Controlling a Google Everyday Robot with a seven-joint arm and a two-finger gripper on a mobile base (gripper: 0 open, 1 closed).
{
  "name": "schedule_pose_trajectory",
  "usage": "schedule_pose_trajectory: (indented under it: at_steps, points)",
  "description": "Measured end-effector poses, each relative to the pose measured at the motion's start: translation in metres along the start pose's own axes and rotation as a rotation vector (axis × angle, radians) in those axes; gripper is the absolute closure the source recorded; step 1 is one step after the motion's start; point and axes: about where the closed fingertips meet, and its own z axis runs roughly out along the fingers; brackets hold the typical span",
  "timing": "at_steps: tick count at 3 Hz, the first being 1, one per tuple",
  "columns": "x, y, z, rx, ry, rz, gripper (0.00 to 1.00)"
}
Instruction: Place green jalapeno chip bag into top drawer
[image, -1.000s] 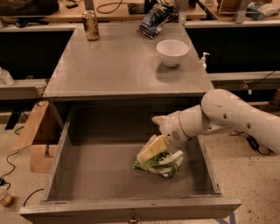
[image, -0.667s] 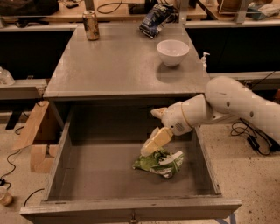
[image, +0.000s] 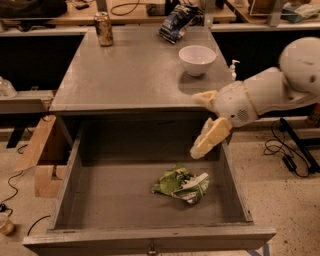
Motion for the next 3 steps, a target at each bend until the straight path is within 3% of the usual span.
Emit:
schedule_pose_trajectory:
  at_steps: [1,3]
  points:
    - [-0.015,0.010,-0.057,0.107,-0.036,-0.014,0.00]
    - [-0.037,-0.023,-0.151,0.542,-0.172,0.096,0.00]
